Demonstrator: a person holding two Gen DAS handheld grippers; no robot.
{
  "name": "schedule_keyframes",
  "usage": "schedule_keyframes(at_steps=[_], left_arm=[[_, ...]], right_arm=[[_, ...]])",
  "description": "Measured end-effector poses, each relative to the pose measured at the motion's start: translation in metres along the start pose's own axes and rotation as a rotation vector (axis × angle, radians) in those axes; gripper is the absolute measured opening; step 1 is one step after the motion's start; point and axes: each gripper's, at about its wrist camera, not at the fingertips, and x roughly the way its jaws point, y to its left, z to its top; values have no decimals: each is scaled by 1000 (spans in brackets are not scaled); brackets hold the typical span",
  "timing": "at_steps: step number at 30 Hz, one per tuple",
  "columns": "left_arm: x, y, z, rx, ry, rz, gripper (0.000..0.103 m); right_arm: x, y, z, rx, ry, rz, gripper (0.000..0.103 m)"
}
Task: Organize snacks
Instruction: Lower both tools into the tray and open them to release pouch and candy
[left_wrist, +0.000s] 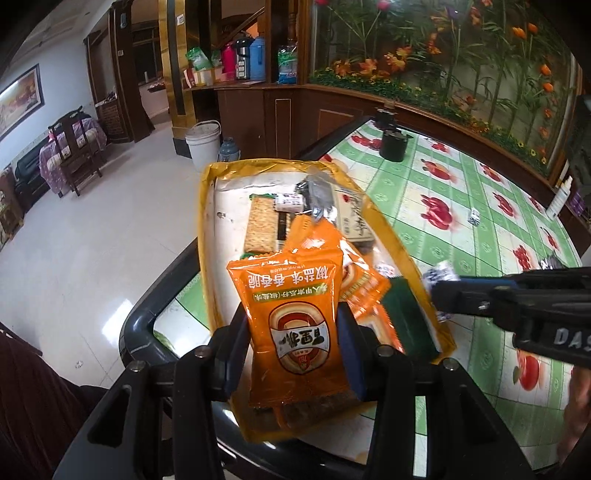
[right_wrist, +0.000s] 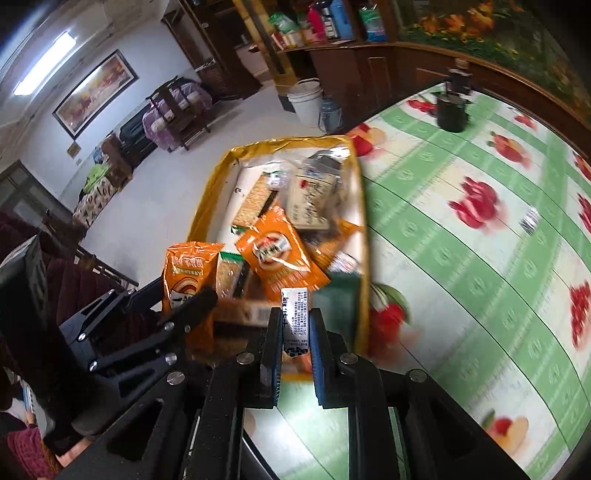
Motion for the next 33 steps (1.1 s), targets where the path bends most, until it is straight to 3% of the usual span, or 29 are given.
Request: schedule_keyframes(at_steps=[8,24,26,27,28,33], left_arm=[[21,12,15,3,14,-32,44],[55,26,33,27,76,-134,46],[57,27,34,28,87,-148,50],[57,30,34,18,85,-152,53],[57,32,34,10,83,-155,61],[50,42,42,-45,47,-200,63]], right_arm=[[42,7,22,18,41,-23,15],[66,1,53,75,39,-37,16],[68,-1,55,81,48,-34,25],[66,-3,56,85,45,-30,34],[62,-5,56,91,37,-22,40],[33,-13,57,97,-51,-18,43]])
